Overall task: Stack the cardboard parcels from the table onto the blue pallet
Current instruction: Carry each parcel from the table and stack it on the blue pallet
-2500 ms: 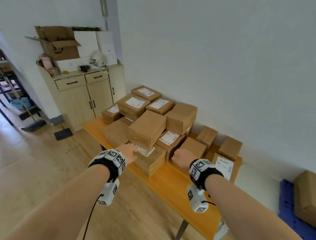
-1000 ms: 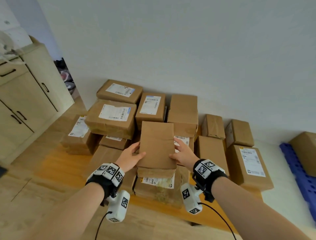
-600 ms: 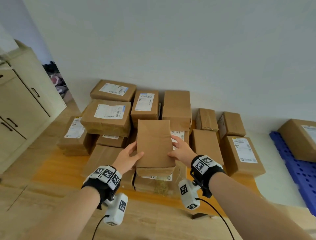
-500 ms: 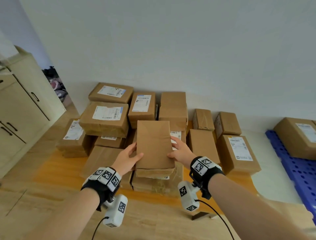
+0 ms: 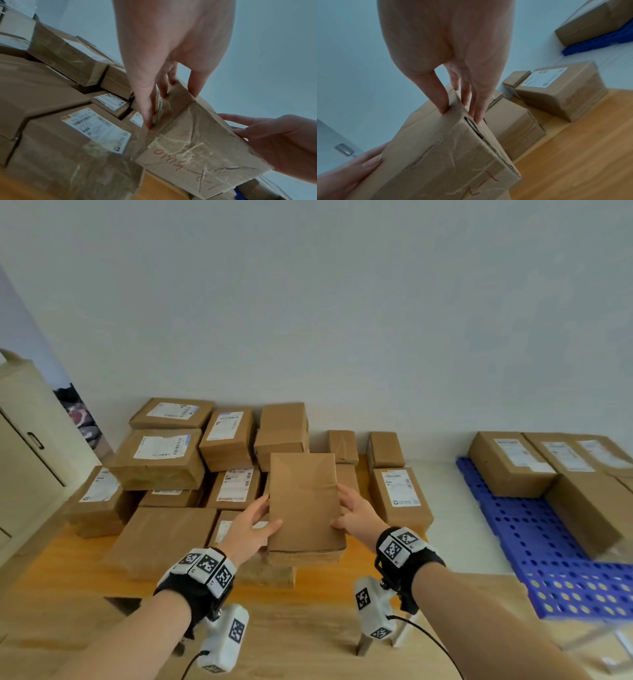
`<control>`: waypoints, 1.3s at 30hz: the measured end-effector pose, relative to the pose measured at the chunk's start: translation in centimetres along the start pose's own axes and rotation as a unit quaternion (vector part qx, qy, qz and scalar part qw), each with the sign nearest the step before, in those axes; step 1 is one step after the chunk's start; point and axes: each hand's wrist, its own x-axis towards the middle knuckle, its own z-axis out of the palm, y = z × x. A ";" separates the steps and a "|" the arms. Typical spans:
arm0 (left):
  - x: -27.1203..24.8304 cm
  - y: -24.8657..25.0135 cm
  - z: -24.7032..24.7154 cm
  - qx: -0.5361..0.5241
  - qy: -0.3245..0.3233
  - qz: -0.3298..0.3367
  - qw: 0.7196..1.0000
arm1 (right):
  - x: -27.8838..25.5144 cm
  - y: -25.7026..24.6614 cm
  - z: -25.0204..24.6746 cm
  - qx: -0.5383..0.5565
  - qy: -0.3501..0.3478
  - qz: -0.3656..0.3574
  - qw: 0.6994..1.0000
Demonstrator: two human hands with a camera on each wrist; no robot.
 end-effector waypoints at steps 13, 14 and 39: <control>-5.1 1.4 17.3 -0.012 -0.057 0.017 0.998 | -11.5 5.2 -14.7 -0.026 0.055 0.007 0.998; -5.3 1.5 18.5 -0.014 -0.062 0.015 0.998 | -11.9 5.6 -15.6 -0.026 0.064 0.011 0.998; 5.5 3.2 42.6 -0.022 -0.242 -0.048 0.969 | -11.4 15.7 -37.2 -0.040 0.194 0.135 0.971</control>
